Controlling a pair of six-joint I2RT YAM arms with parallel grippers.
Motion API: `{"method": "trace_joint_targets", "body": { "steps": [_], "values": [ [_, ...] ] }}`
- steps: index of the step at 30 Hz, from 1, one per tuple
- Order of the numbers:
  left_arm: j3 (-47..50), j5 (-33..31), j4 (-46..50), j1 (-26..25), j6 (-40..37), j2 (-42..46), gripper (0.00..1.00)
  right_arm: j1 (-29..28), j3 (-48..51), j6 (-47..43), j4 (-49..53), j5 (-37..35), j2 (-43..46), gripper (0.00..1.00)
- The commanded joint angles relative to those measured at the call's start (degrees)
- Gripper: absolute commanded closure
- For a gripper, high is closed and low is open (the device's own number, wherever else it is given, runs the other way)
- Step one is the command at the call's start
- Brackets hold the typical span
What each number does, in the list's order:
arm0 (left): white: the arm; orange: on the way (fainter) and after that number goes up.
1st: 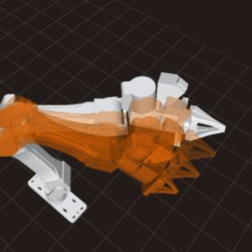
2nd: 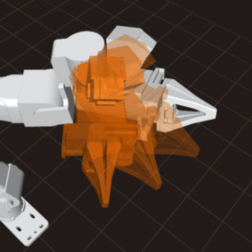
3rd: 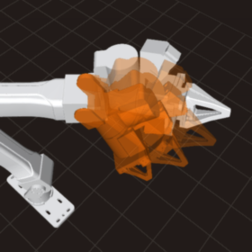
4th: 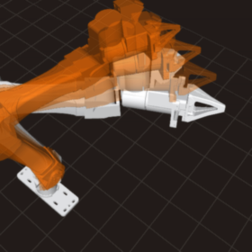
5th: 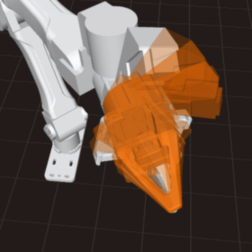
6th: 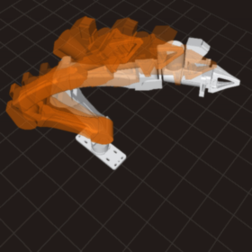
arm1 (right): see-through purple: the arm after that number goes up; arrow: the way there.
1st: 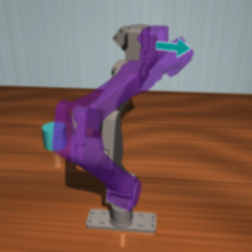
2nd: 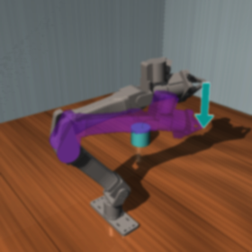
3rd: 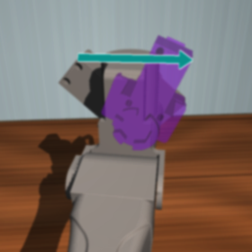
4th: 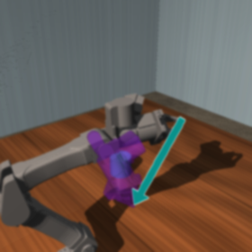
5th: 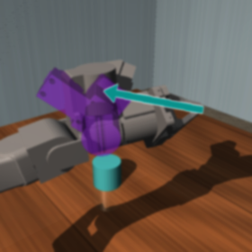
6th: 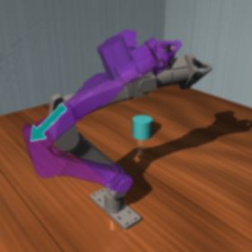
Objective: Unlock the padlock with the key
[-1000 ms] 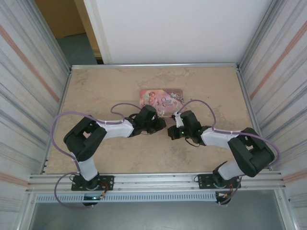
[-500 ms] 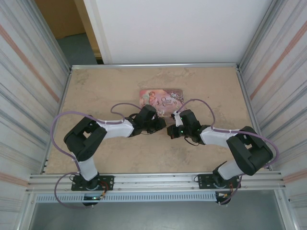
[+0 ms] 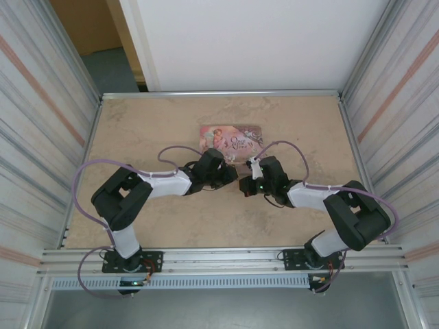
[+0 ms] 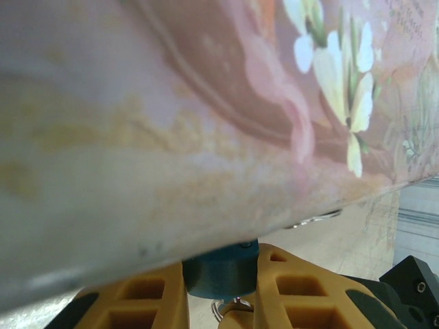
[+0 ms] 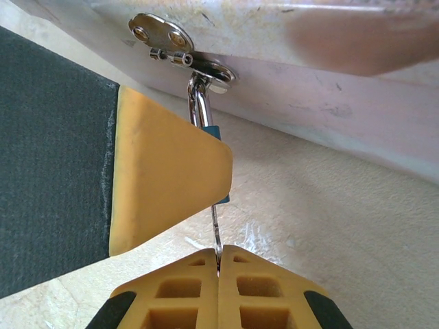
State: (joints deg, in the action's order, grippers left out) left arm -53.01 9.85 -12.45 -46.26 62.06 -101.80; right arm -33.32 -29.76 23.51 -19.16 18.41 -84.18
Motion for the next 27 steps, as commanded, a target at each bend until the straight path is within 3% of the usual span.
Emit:
{"method": "trace_joint_targets", "body": {
  "steps": [1,13,27],
  "values": [
    [-0.51,4.19,1.02,-3.22,0.7,-0.91,1.0,0.27,-4.36,-1.08,-15.35,3.27,1.76,1.0],
    [1.16,4.22,0.39,-3.93,2.29,-0.78,1.0,2.55,-8.45,-2.0,-17.48,8.19,1.87,1.0],
    [0.48,5.12,0.4,-3.88,6.18,-0.51,1.0,2.82,-5.98,-3.55,-20.24,7.98,4.85,1.0]
  ]
}}
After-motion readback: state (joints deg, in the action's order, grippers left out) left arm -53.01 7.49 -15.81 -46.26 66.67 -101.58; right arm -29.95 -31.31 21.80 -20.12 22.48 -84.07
